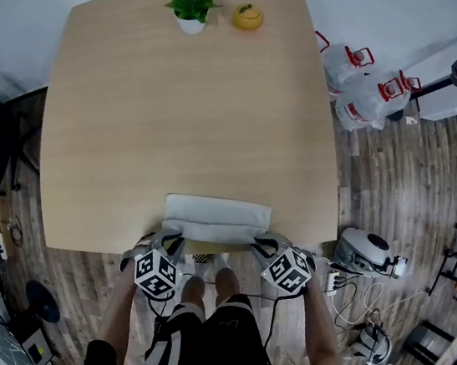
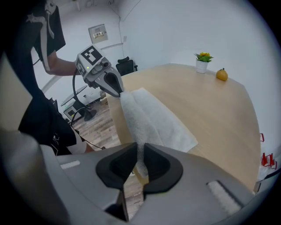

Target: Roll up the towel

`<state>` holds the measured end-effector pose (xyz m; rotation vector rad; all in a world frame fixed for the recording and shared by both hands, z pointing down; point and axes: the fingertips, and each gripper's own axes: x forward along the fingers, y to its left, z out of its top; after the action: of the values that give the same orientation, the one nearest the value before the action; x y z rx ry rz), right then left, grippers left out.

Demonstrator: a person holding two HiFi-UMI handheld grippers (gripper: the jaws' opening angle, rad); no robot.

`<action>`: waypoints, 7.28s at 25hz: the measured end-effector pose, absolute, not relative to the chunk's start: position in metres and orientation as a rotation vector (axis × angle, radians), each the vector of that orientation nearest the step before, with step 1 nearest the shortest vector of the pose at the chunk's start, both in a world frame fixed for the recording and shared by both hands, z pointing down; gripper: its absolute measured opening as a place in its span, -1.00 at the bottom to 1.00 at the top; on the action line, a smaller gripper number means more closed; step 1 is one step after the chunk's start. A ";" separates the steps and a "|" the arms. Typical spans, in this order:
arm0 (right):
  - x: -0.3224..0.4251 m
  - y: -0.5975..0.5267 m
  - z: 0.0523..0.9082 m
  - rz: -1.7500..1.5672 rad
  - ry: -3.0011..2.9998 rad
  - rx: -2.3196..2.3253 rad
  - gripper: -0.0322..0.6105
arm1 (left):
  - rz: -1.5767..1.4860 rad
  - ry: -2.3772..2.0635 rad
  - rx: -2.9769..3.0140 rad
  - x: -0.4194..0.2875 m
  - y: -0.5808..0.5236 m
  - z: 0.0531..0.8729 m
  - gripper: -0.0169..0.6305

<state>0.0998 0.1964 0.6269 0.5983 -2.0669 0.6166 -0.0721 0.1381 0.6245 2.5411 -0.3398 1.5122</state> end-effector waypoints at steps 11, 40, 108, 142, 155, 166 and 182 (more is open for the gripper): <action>0.098 0.189 0.627 0.808 -2.065 0.407 -0.74 | 1.588 -0.075 2.451 -0.068 0.131 0.628 -0.81; 0.108 0.154 0.626 1.225 -2.047 0.007 -0.74 | 1.600 0.429 2.113 -0.054 0.108 0.642 -0.81; 0.109 0.169 0.611 0.229 -1.966 0.842 -0.25 | 1.685 -0.530 2.880 -0.054 0.097 0.599 -0.26; 0.119 0.159 0.642 0.202 -1.901 0.708 -0.74 | 1.793 -0.330 2.765 -0.058 0.104 0.632 -0.66; 0.101 0.200 0.627 0.638 -1.989 0.341 -0.74 | 1.714 0.056 2.457 -0.073 0.146 0.631 -0.66; 0.104 0.180 0.616 0.904 -1.992 0.182 -0.74 | 1.656 0.177 2.306 -0.071 0.132 0.633 -0.66; 0.116 0.137 0.616 1.076 -2.019 0.105 -0.73 | 1.585 0.231 2.204 -0.062 0.098 0.636 -0.65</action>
<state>0.1159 0.1367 0.6156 0.1054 -2.0188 1.0764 -0.0619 0.0976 0.6358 2.2041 0.2315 1.5849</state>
